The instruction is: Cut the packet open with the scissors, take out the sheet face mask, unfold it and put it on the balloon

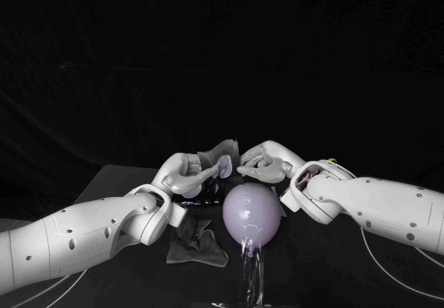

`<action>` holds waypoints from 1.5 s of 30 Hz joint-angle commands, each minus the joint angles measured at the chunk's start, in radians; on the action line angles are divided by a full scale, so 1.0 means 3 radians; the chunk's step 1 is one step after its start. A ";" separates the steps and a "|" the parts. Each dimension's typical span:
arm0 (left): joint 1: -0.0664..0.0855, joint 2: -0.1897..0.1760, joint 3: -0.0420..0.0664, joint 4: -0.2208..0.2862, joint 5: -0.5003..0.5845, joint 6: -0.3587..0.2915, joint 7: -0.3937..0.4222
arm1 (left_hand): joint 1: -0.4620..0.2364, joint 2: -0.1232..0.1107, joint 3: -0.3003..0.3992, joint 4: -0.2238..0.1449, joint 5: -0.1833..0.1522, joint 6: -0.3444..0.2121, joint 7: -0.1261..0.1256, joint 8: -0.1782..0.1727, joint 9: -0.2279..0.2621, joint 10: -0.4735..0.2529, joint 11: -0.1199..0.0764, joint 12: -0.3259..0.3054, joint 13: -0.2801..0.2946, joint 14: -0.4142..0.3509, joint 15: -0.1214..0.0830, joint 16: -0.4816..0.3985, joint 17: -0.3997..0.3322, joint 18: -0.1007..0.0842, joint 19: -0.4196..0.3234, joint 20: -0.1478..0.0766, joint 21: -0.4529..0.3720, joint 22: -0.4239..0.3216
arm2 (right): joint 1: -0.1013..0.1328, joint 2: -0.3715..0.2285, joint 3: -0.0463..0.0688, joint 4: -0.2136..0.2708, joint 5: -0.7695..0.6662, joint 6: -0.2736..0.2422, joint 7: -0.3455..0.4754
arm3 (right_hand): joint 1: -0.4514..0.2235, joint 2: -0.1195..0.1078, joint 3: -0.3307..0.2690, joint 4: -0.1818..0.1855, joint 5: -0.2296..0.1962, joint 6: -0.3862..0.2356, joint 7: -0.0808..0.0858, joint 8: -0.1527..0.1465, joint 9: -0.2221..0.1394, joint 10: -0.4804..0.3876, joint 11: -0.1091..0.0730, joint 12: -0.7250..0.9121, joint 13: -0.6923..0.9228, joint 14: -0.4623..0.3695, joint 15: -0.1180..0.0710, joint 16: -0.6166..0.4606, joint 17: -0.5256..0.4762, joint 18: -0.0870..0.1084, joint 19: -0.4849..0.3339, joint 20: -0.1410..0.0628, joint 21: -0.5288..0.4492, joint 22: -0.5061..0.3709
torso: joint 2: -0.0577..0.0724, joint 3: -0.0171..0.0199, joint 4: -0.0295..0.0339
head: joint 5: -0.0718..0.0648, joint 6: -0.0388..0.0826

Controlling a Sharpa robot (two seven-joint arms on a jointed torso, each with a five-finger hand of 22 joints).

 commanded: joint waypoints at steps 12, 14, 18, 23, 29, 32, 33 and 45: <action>0.0005 0.0002 0.0003 0.0018 -0.0066 0.0108 0.0070 | -0.0038 0.0014 0.0030 -0.0046 0.0015 -0.0033 -0.0004 0.0011 0.0398 0.0011 0.0008 -0.0014 0.0005 0.0007 0.0009 -0.0022 0.0008 -0.0022 -0.0049 0.0013 0.0036 0.0019 | -0.0001 -0.0003 0.0003 -0.0006 0.0124 -0.0048 0.0100 | -0.0161 -0.0340 -0.0341 0.0031 -0.0007 -0.0652 0.0310 -0.0381 -0.0224 -0.0650 0.0301 -0.0245 -0.0268 -0.0420 0.0278 -0.0247 -0.0569 0.0061 -0.0482 0.0192 -0.0638 -0.0123 | 0.0000 -0.0001 0.0002 | -0.0006 -0.0005; 0.0005 0.0001 0.0003 0.0021 -0.0066 0.0113 0.0073 | -0.0045 0.0017 0.0036 -0.0053 0.0014 -0.0035 -0.0003 0.0012 0.0402 0.0010 0.0009 -0.0014 0.0005 0.0006 0.0009 -0.0024 0.0010 -0.0022 -0.0056 0.0014 0.0042 0.0024 | -0.0001 0.0004 0.0003 -0.0029 0.0112 -0.0045 0.0084 | -0.0156 -0.0339 -0.0355 0.0031 -0.0006 -0.0663 0.0315 -0.0380 -0.0231 -0.0658 0.0301 -0.0239 -0.0272 -0.0429 0.0283 -0.0244 -0.0576 0.0065 -0.0490 0.0198 -0.0647 -0.0126 | 0.0000 -0.0001 0.0003 | -0.0008 -0.0003; 0.0005 -0.0002 0.0003 0.0026 -0.0066 0.0127 0.0077 | -0.0045 0.0017 0.0036 -0.0053 0.0014 -0.0035 -0.0003 0.0012 0.0402 0.0010 0.0009 -0.0014 0.0005 0.0006 0.0009 -0.0024 0.0010 -0.0022 -0.0056 0.0014 0.0042 0.0024 | -0.0001 0.0023 0.0004 -0.0070 0.0115 -0.0057 0.0087 | -0.0147 -0.0327 -0.0378 0.0033 -0.0005 -0.0649 0.0317 -0.0373 -0.0227 -0.0665 0.0303 -0.0225 -0.0278 -0.0434 0.0286 -0.0232 -0.0573 0.0068 -0.0483 0.0208 -0.0633 -0.0118 | 0.0002 -0.0003 0.0002 | -0.0008 -0.0002; 0.0005 -0.0001 0.0003 0.0030 -0.0066 0.0138 0.0075 | -0.0045 0.0017 0.0036 -0.0053 0.0014 -0.0035 -0.0003 0.0012 0.0402 0.0010 0.0009 -0.0014 0.0005 0.0006 0.0009 -0.0024 0.0010 -0.0022 -0.0056 0.0014 0.0042 0.0024 | -0.0001 0.0043 0.0004 -0.0089 0.0242 -0.0150 0.0216 | 0.0046 0.0054 -0.0196 0.0042 0.0000 -0.0192 0.0143 -0.0155 -0.0158 -0.0270 0.0140 0.0014 -0.0246 -0.0186 0.0163 -0.0009 -0.0217 0.0021 -0.0135 0.0175 -0.0146 0.0101 | 0.0002 -0.0003 0.0001 | -0.0008 -0.0003; 0.0005 0.0002 0.0003 0.0029 -0.0066 0.0138 0.0073 | -0.0059 0.0018 0.0049 -0.0070 0.0014 -0.0039 -0.0003 0.0013 0.0411 0.0006 0.0010 -0.0014 0.0005 0.0004 0.0010 -0.0028 0.0014 -0.0021 -0.0072 0.0017 0.0055 0.0033 | -0.0001 0.0046 0.0004 -0.0063 0.0402 -0.0209 0.0396 | 0.0177 0.0226 0.0078 -0.0098 -0.0009 0.0208 -0.0084 0.0110 -0.0035 0.0295 -0.0091 0.0190 -0.0198 0.0100 -0.0055 0.0164 0.0148 -0.0084 0.0231 -0.0038 0.0373 0.0339 | 0.0001 -0.0001 0.0004 | -0.0001 -0.0008; 0.0005 0.0001 0.0003 0.0026 -0.0066 0.0134 0.0071 | -0.0062 0.0018 0.0051 -0.0074 0.0014 -0.0040 -0.0002 0.0013 0.0413 0.0006 0.0010 -0.0013 0.0005 0.0004 0.0010 -0.0029 0.0015 -0.0021 -0.0075 0.0018 0.0058 0.0035 | -0.0001 0.0040 0.0004 -0.0036 0.0444 -0.0215 0.0442 | 0.0134 0.0217 0.0126 -0.0107 -0.0005 0.0220 -0.0100 0.0145 -0.0007 0.0358 -0.0106 0.0178 -0.0196 0.0123 -0.0073 0.0160 0.0156 -0.0092 0.0253 -0.0063 0.0404 0.0358 | 0.0000 -0.0001 0.0001 | 0.0000 -0.0013; 0.0005 0.0001 0.0003 0.0025 -0.0066 0.0132 0.0070 | -0.0064 0.0018 0.0053 -0.0077 0.0014 -0.0041 -0.0002 0.0013 0.0414 0.0005 0.0010 -0.0013 0.0005 0.0004 0.0010 -0.0030 0.0016 -0.0021 -0.0077 0.0018 0.0061 0.0036 | -0.0002 0.0036 0.0004 -0.0022 0.0457 -0.0220 0.0459 | 0.0124 0.0215 0.0131 -0.0108 -0.0004 0.0225 -0.0104 0.0154 0.0000 0.0377 -0.0110 0.0180 -0.0193 0.0127 -0.0076 0.0160 0.0158 -0.0094 0.0259 -0.0066 0.0413 0.0363 | 0.0000 0.0000 0.0002 | 0.0001 -0.0014; 0.0006 -0.0010 0.0003 -0.0010 -0.0007 0.0045 0.0081 | -0.0094 -0.0010 0.0055 -0.0119 0.0014 -0.0043 0.0013 0.0010 0.0422 0.0019 0.0012 -0.0005 0.0009 0.0018 0.0007 -0.0027 0.0030 -0.0015 -0.0095 0.0021 0.0100 0.0060 | -0.0002 -0.0029 0.0006 0.0086 0.0436 -0.0166 0.0497 | 0.0081 0.0195 0.0175 -0.0133 -0.0005 0.0232 -0.0124 0.0204 0.0048 0.0441 -0.0130 0.0171 -0.0177 0.0151 -0.0096 0.0158 0.0169 -0.0100 0.0280 -0.0088 0.0440 0.0382 | -0.0001 -0.0001 -0.0001 | 0.0012 -0.0023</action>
